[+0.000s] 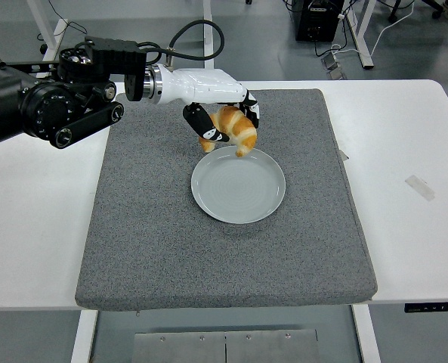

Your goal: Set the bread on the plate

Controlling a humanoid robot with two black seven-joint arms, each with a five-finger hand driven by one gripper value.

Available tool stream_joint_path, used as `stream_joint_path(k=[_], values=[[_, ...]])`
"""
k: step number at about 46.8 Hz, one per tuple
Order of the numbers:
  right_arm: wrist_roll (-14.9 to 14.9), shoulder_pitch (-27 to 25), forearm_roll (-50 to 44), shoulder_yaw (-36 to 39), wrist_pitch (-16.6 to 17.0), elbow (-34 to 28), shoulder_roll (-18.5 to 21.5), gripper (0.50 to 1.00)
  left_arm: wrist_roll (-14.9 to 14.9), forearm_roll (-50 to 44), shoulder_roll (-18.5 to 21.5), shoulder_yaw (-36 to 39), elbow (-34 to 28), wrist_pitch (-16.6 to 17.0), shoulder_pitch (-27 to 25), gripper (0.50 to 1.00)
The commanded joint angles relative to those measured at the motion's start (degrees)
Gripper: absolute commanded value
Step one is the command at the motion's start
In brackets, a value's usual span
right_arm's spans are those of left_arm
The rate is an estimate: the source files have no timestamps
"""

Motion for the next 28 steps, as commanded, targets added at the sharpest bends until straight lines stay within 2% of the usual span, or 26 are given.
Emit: stream_joint_path(k=[1,28], values=[[0.01,0.00,0.00,0.00,0.01,0.00,0.00,1.000,-0.01,0.00,-0.95,0.07,0.43,0.06,0.48,0.590],[0.01,0.00,0.00,0.00,-0.07,0.00,0.00,1.000,-0.01,0.71,-1.56,0.33,2.10,0.23,4.35,0.595]])
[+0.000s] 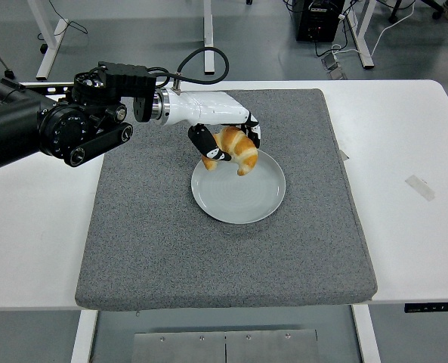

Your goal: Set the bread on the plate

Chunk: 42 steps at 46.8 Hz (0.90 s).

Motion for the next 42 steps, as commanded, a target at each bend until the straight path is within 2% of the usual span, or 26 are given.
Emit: stream_joint_path(k=[1,8,42], values=[[0.00,0.01,0.00,0.00,0.03,0.01,0.00,1.000,0.01,0.11,-0.34,-0.01,0.30,0.09,0.29,0.595],[0.00,0.01,0.00,0.00,-0.05,0.01,0.00,1.000,0.01,0.20,-1.75,0.08,0.83,0.79,1.95,0.596],[0.00,0.01,0.00,0.00,0.03,0.01,0.00,1.000,0.01,0.37,-2.19,2.02,2.24,2.55,5.91,0.599]])
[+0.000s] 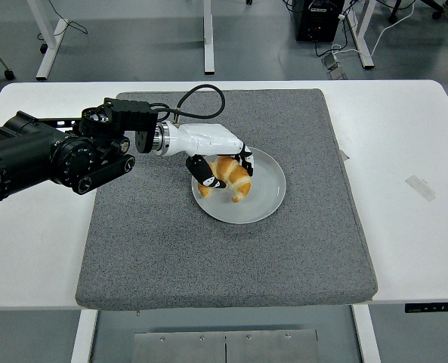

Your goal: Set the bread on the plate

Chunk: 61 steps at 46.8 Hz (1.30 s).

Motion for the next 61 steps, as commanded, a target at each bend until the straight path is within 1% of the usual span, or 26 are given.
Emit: stream_joint_path(k=[1,6,30,41,52,61], values=[[-0.09,0.00,0.00,0.00,0.04,0.01,0.00,1.000,0.00,0.00,-0.32,-0.01,0.31,0.04,0.11,0.599],[0.00,0.00,0.00,0.00,0.03,0.01,0.00,1.000,0.00,0.00,-1.11,-0.01,0.75,0.13,0.55,0.599],[0.00,0.00,0.00,0.00,-0.05,-0.07,0.00,1.000,0.00,0.00,-1.11,0.08,1.02,0.21,0.64,0.630],[0.00,0.00,0.00,0.00,-0.05,-0.07,0.00,1.000,0.11,0.00,-1.20,0.08,1.10,0.21,1.16,0.666],[-0.09,0.00,0.00,0.00,0.03,0.01,0.00,1.000,0.99,0.00,-1.20,0.08,1.54,0.21,1.25,0.716],[0.00,0.00,0.00,0.00,-0.05,0.01,0.00,1.000,1.08,0.00,-1.20,-0.01,1.54,0.21,1.25,0.760]])
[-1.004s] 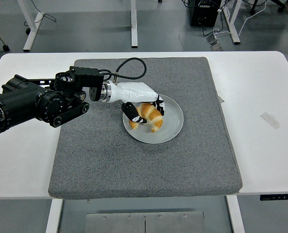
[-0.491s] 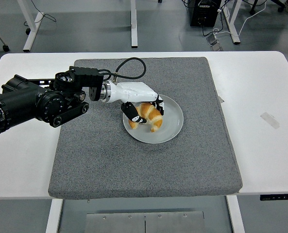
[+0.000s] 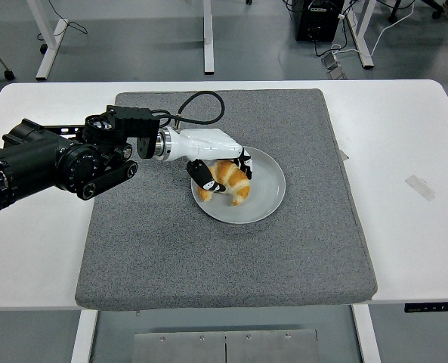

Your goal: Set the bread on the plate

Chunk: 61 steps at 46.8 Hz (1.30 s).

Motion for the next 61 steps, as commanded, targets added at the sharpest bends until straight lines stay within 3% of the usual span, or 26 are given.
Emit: stream_joint_path(k=[1,14,24,52,61], values=[[0.01,0.00,0.00,0.00,0.02,0.01,0.00,1.000,0.00,0.00,-0.09,-0.02,-0.01,-0.01,0.00,0.766],[0.01,0.00,0.00,0.00,-0.07,0.01,0.00,1.000,0.00,-0.09,-0.53,-0.19,-0.01,1.40,0.26,0.855],[0.01,0.00,0.00,0.00,0.02,0.01,0.00,1.000,-0.08,-1.75,-0.70,-1.60,-0.10,3.60,0.17,0.955],[-0.08,0.00,0.00,0.00,0.02,0.01,0.00,1.000,0.36,-22.22,0.26,-6.78,-0.45,3.77,-0.53,0.989],[0.01,0.00,0.00,0.00,0.02,0.01,0.00,1.000,4.92,-36.81,1.41,-10.47,-0.45,3.60,-0.27,0.989]])
